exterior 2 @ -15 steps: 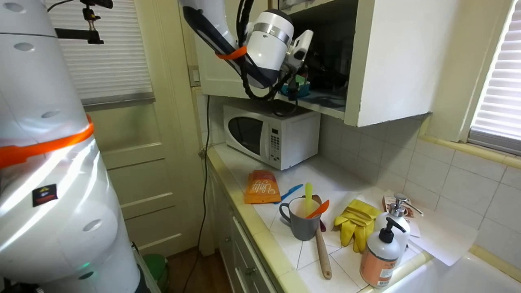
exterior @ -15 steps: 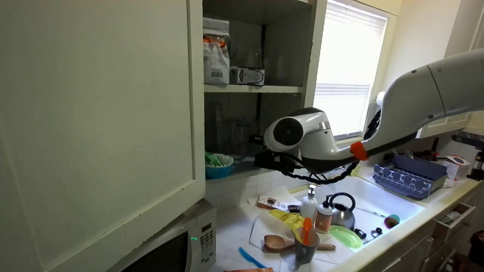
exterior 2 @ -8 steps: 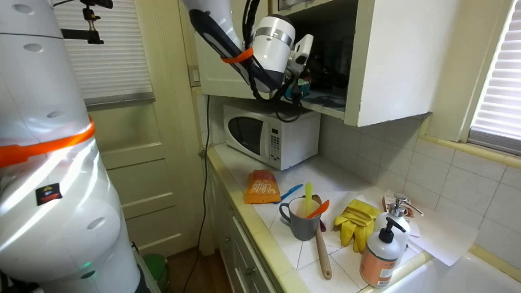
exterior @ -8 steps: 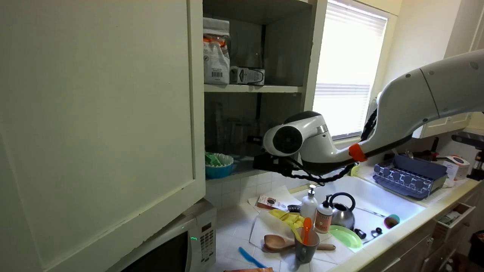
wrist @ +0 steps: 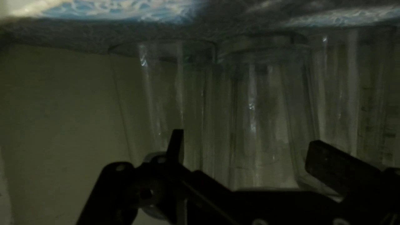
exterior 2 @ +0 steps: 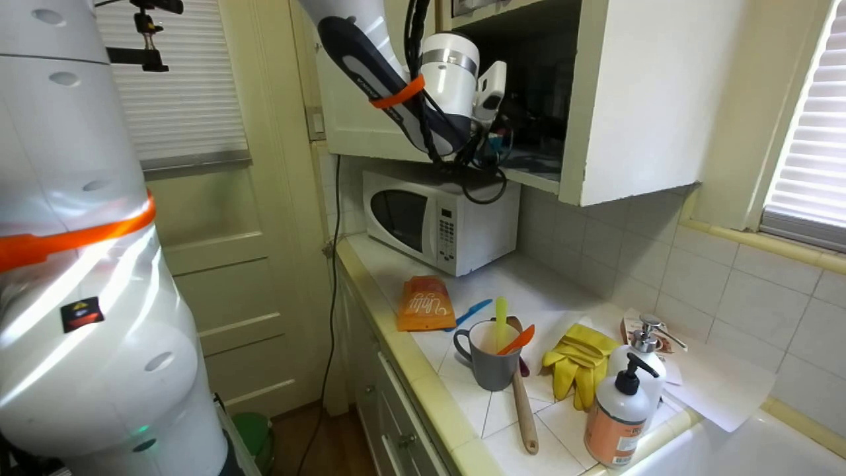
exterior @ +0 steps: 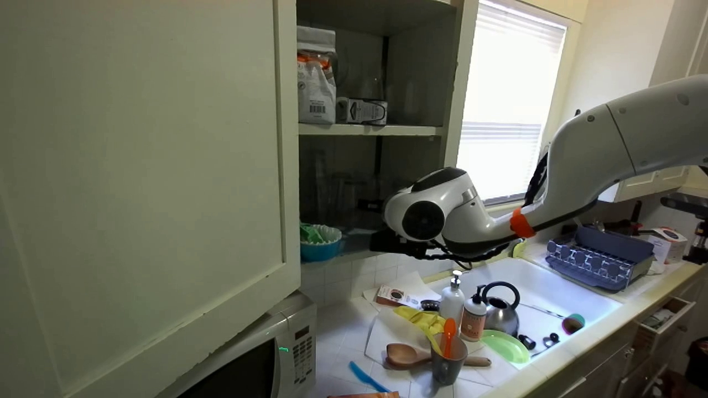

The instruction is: Remove one cup from the cabinet

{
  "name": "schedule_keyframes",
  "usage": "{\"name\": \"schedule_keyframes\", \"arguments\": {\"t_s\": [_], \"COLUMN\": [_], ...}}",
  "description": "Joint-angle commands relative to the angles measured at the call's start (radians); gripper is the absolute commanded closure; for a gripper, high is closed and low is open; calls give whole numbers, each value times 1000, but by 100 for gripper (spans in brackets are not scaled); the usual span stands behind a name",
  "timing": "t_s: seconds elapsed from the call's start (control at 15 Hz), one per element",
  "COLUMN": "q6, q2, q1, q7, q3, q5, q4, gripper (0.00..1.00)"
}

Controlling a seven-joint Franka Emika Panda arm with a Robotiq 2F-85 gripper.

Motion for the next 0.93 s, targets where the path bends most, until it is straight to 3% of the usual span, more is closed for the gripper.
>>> {"name": "schedule_keyframes", "arguments": {"t_s": [0.0,0.4,0.87], "q6": [52,142,153], "q2": [18,30,39], "q1": [12,3,2], "q7": [76,140,190], "q3": [-30,-52,-63], "q5": [-103,-248,-332], "q4": [10,18,17], "gripper": [0,0,0]}}
